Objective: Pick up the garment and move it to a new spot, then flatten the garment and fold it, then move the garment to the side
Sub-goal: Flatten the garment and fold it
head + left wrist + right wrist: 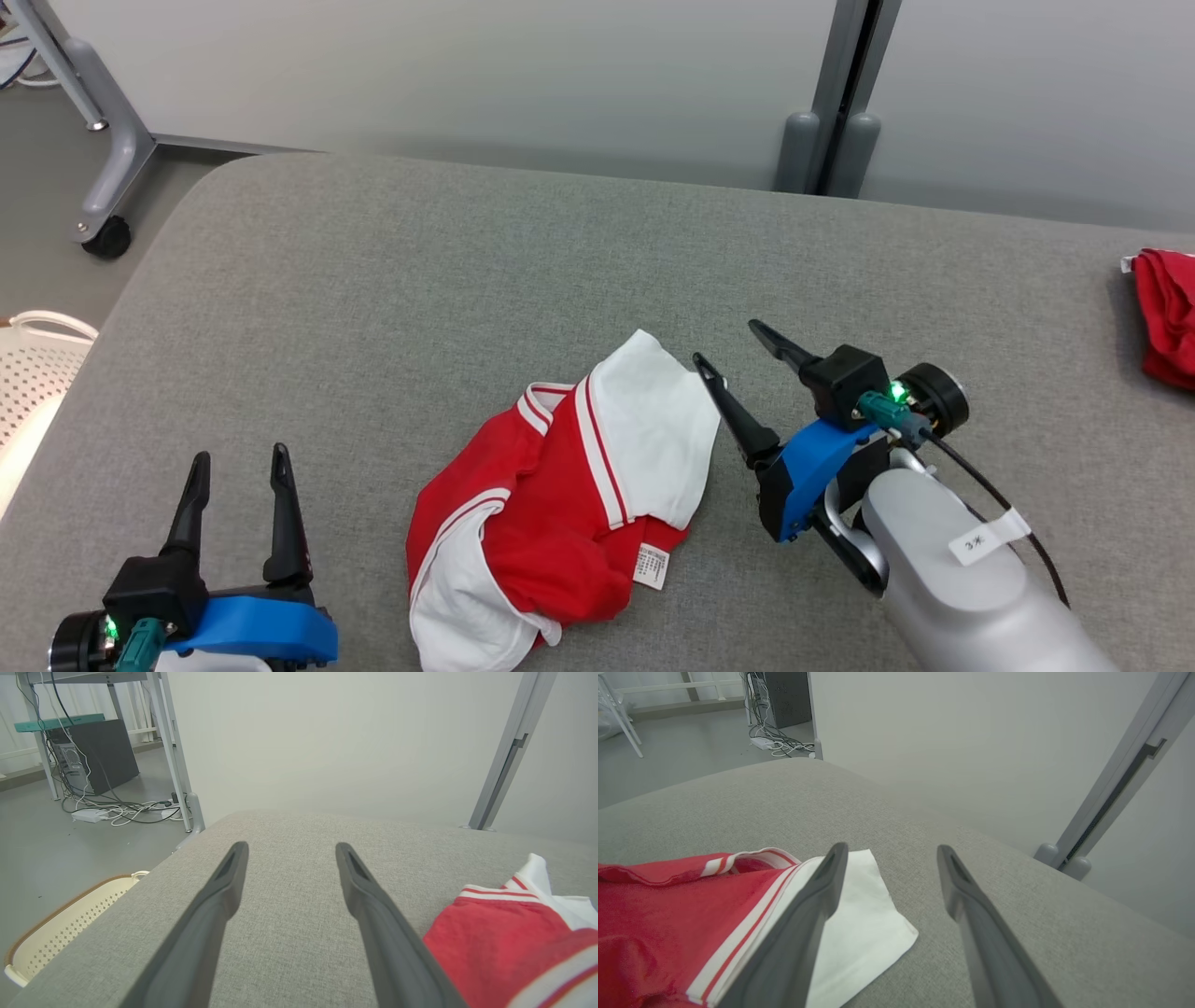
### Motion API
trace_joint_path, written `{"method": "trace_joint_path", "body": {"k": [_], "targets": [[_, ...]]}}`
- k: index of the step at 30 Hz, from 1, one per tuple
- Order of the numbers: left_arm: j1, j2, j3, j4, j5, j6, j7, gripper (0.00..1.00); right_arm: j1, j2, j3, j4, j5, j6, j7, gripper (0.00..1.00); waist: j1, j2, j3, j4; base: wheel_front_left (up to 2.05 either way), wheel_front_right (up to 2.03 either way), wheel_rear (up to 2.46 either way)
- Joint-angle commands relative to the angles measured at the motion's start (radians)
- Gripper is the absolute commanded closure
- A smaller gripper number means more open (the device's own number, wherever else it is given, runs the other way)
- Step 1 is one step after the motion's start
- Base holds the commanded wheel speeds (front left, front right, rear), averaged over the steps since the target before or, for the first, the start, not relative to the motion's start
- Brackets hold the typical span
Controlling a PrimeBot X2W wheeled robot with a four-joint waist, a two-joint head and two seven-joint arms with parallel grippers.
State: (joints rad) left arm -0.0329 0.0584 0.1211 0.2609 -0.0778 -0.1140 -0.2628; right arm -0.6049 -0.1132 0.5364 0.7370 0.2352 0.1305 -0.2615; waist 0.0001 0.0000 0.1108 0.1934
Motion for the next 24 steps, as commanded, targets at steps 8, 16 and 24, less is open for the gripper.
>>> {"method": "trace_joint_path", "body": {"k": [8,16,24], "targets": [[-0.060,-0.004,-0.016,0.010,-0.002,-0.007,-0.003,0.00,-0.120,0.022,-0.088,0.237,-0.084,0.000,0.047,0.00,-0.0001,0.0000,0.063,0.058,0.00,0.00,0.00],[-0.075,-0.007,-0.018,0.020,-0.008,-0.010,-0.003,0.00,-0.158,0.047,-0.096,0.423,-0.097,0.000,0.061,0.00,-0.0001,0.0000,0.079,0.083,0.00,0.00,0.00],[-0.082,-0.008,-0.022,0.034,-0.015,-0.012,-0.003,0.00,-0.201,0.059,-0.082,0.483,-0.065,0.000,0.046,1.00,-0.0001,0.0000,0.078,0.094,0.00,0.00,0.00]]}}
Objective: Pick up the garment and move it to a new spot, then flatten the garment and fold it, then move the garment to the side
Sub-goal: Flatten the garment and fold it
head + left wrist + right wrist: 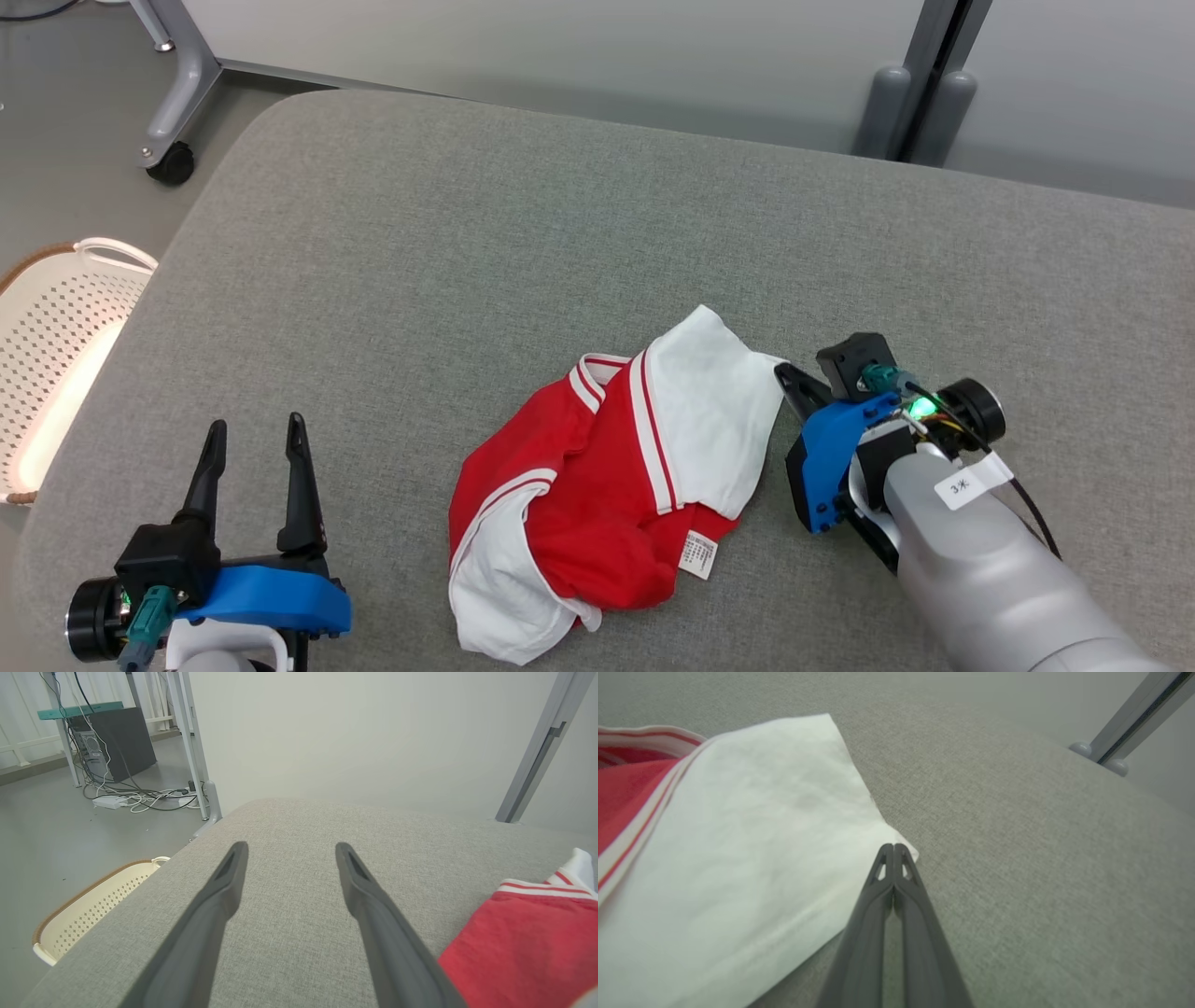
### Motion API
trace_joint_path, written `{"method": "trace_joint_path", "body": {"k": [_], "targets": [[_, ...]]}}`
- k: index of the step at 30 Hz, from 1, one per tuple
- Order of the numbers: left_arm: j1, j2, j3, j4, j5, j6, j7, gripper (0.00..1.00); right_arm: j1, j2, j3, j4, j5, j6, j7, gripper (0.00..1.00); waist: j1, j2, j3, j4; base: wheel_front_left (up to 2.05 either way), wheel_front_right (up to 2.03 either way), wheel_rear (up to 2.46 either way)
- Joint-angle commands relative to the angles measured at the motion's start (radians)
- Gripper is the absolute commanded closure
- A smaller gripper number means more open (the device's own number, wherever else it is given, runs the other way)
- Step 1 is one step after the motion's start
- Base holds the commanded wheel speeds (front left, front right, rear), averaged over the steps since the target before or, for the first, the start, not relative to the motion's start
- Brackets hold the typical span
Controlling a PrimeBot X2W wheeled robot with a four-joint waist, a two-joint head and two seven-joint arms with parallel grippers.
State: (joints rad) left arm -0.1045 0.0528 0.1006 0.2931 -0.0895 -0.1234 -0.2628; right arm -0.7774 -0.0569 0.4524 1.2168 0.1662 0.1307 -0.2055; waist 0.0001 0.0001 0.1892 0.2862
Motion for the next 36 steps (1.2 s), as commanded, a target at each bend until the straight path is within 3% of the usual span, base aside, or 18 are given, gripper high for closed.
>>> {"method": "trace_joint_path", "body": {"k": [1,13,14,15,16,20,21,26,36], "targets": [[-0.012,-0.002,-0.003,0.002,-0.003,-0.003,-0.003,0.00,-0.038,0.002,0.003,0.008,0.007,0.000,-0.012,1.00,-0.0001,-0.0001,-0.001,0.003,0.00,0.00,0.00],[-0.001,-0.003,0.004,0.003,-0.006,-0.004,-0.003,0.00,-0.216,-0.048,-0.040,0.011,0.044,0.000,-0.050,1.00,-0.0001,-0.0001,-0.015,0.017,0.00,0.00,0.00],[0.005,-0.003,0.006,0.001,-0.008,-0.003,-0.003,0.00,-0.213,-0.049,-0.051,0.002,0.049,0.000,-0.055,0.51,-0.0001,-0.0001,-0.019,0.014,0.00,0.00,0.00],[0.011,-0.003,0.008,0.000,-0.009,-0.002,-0.003,0.00,-0.199,-0.048,-0.064,-0.006,0.060,0.000,-0.057,0.21,-0.0001,-0.0001,-0.022,0.011,0.00,0.00,0.00],[0.015,-0.003,0.009,-0.002,-0.011,0.000,-0.003,0.00,-0.180,-0.049,-0.077,-0.019,0.068,0.000,-0.060,0.00,-0.0001,-0.0001,-0.026,0.007,0.00,0.00,0.00],[0.030,-0.003,0.019,-0.009,-0.002,0.003,-0.003,0.00,-0.075,-0.083,-0.156,-0.171,0.090,0.000,-0.060,0.00,-0.0001,-0.0001,-0.043,-0.020,0.00,0.00,0.00],[0.041,-0.003,0.030,-0.014,0.004,0.004,-0.003,0.00,0.004,-0.086,-0.187,-0.260,0.085,0.000,-0.061,0.00,-0.0001,-0.0001,-0.055,-0.042,0.00,0.00,0.00],[0.065,0.001,0.039,-0.030,0.024,0.007,-0.003,0.00,0.231,-0.104,-0.271,-0.480,0.071,0.000,-0.061,0.00,-0.0001,-0.0001,-0.094,-0.102,0.00,0.00,0.00],[0.111,0.008,0.040,-0.041,0.048,0.011,-0.003,0.00,0.576,-0.072,-0.386,-0.792,0.030,0.000,-0.061,0.00,-0.0001,-0.0001,-0.150,-0.197,0.00,0.00,0.00]]}}
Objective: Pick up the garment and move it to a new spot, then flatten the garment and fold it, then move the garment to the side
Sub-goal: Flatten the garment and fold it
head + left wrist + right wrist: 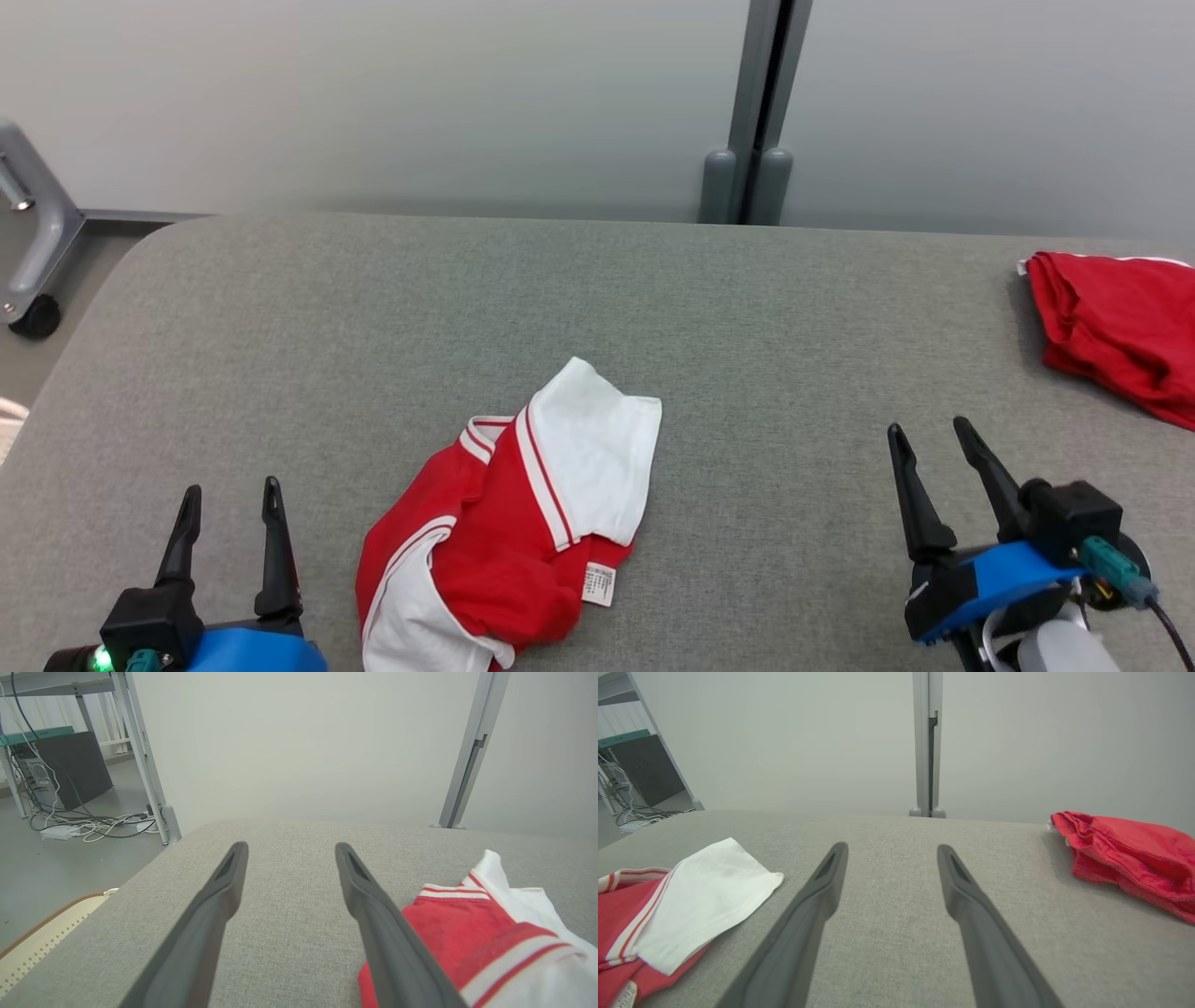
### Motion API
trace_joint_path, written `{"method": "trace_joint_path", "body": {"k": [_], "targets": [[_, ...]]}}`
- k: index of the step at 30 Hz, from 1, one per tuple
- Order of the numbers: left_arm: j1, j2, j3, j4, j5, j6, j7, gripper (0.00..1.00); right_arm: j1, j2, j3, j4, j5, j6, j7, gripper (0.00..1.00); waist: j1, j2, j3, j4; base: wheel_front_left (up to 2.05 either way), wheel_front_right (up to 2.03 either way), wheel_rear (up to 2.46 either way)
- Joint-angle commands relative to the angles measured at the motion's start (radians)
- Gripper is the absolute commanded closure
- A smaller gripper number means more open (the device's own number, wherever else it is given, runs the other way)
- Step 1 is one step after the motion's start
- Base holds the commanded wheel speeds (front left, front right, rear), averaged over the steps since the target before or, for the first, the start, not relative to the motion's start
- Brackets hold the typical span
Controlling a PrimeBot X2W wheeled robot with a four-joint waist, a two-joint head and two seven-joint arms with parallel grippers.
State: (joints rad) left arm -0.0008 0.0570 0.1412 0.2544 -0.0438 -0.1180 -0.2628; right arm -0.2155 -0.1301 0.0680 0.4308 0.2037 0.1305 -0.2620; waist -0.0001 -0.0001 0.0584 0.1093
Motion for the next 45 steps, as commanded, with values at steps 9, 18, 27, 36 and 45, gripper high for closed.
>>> {"method": "trace_joint_path", "body": {"k": [9,18,27,36,45], "targets": [[0.042,0.020,0.000,0.020,0.010,0.004,-0.003,0.00,0.202,0.061,-0.064,-0.121,-0.056,0.001,-0.004,0.00,0.0001,0.0001,-0.054,-0.059,0.00,0.00,0.00],[0.057,0.021,-0.011,0.031,0.002,0.002,-0.003,0.00,0.241,0.078,-0.068,-0.105,-0.062,0.001,-0.004,0.00,0.0001,0.0001,-0.055,-0.064,0.00,0.00,0.00],[0.055,0.022,-0.013,0.046,-0.005,0.007,-0.003,0.00,0.222,0.079,-0.058,-0.078,-0.057,0.001,-0.004,0.00,0.0001,0.0001,-0.056,-0.059,0.00,0.00,0.00],[0.037,0.029,-0.018,0.056,-0.008,0.006,-0.003,0.00,0.212,0.079,-0.032,-0.052,-0.049,0.001,-0.004,0.00,0.0001,0.0001,-0.048,-0.044,0.00,0.00,0.00],[-0.014,0.030,-0.027,0.058,-0.020,0.002,-0.003,0.00,-0.044,0.078,0.140,0.033,-0.090,0.000,0.017,0.00,0.0001,0.0001,0.012,0.014,0.00,0.00,0.00]]}}
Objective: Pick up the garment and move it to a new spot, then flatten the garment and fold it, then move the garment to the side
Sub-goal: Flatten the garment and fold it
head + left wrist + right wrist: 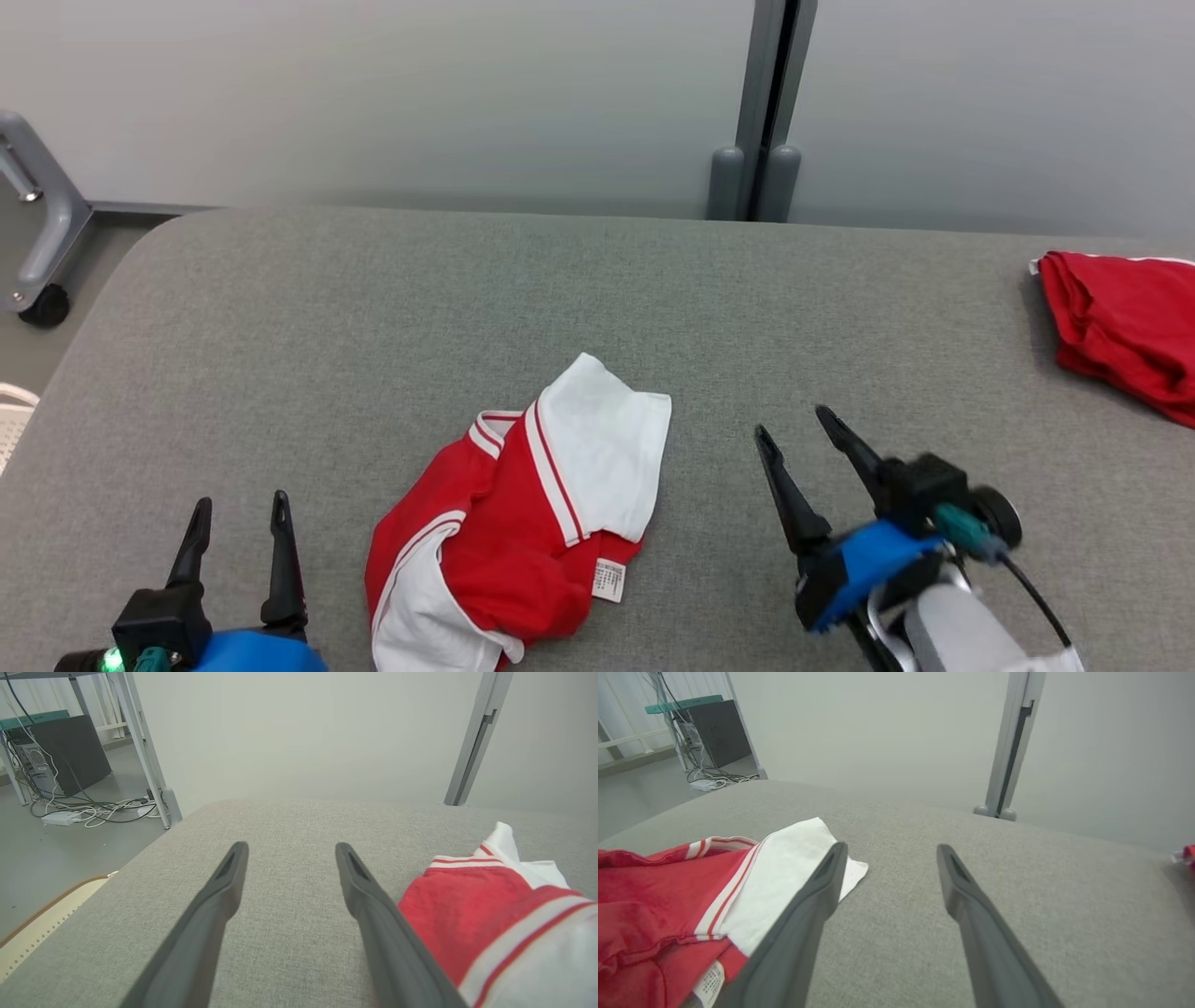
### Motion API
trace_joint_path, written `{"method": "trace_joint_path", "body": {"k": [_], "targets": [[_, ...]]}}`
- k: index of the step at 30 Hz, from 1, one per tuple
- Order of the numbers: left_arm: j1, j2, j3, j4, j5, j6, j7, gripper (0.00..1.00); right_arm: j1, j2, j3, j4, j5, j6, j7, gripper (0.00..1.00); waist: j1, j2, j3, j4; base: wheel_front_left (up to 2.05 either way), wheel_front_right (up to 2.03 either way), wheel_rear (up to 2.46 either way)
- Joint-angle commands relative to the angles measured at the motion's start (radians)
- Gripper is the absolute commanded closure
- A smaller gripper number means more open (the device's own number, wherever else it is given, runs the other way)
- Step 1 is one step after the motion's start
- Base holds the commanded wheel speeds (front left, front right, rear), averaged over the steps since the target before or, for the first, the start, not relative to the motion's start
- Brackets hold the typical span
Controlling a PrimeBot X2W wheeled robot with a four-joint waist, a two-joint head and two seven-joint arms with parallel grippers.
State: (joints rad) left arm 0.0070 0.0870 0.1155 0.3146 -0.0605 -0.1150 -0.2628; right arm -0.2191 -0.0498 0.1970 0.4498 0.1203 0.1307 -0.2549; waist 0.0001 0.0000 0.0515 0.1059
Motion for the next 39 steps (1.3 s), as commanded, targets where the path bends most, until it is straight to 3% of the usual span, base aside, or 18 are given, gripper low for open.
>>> {"method": "trace_joint_path", "body": {"k": [1,12,19,25,27,28,39], "targets": [[-0.027,-0.002,-0.004,-0.003,-0.004,-0.002,-0.003,0.00,-0.084,-0.002,0.029,0.034,-0.009,0.000,0.023,0.00,-0.0001,0.0000,0.028,0.026,0.00,0.00,0.00],[-0.105,-0.020,-0.039,0.012,-0.027,-0.006,-0.003,0.00,-0.439,-0.003,0.136,0.385,-0.028,0.000,0.151,0.00,-0.0001,0.0000,0.120,0.139,0.00,0.00,0.00],[-0.130,-0.028,-0.043,0.024,-0.037,-0.009,-0.003,0.00,-0.526,-0.003,0.146,0.596,-0.041,0.000,0.169,0.00,-0.0001,0.0000,0.152,0.174,0.00,0.00,0.00],[-0.140,-0.032,-0.045,0.028,-0.041,-0.010,-0.003,0.00,-0.542,-0.002,0.207,0.672,0.022,0.000,0.162,0.01,-0.0001,0.0000,0.160,0.186,0.00,0.00,0.00],[-0.141,-0.033,-0.043,0.031,-0.043,-0.010,-0.003,0.00,-0.547,-0.002,0.233,0.685,0.043,0.000,0.168,0.75,-0.0001,0.0000,0.161,0.186,0.00,0.00,0.00],[-0.143,-0.033,-0.043,0.031,-0.043,-0.010,-0.003,0.00,-0.550,-0.002,0.242,0.691,0.053,0.000,0.167,1.00,-0.0001,0.0000,0.161,0.186,0.00,0.00,0.00],[-0.163,-0.036,-0.063,0.033,-0.052,-0.012,-0.003,0.00,-0.759,-0.045,0.257,0.737,0.050,0.000,0.088,1.00,-0.0001,0.0000,0.179,0.221,0.00,0.00,0.00]]}}
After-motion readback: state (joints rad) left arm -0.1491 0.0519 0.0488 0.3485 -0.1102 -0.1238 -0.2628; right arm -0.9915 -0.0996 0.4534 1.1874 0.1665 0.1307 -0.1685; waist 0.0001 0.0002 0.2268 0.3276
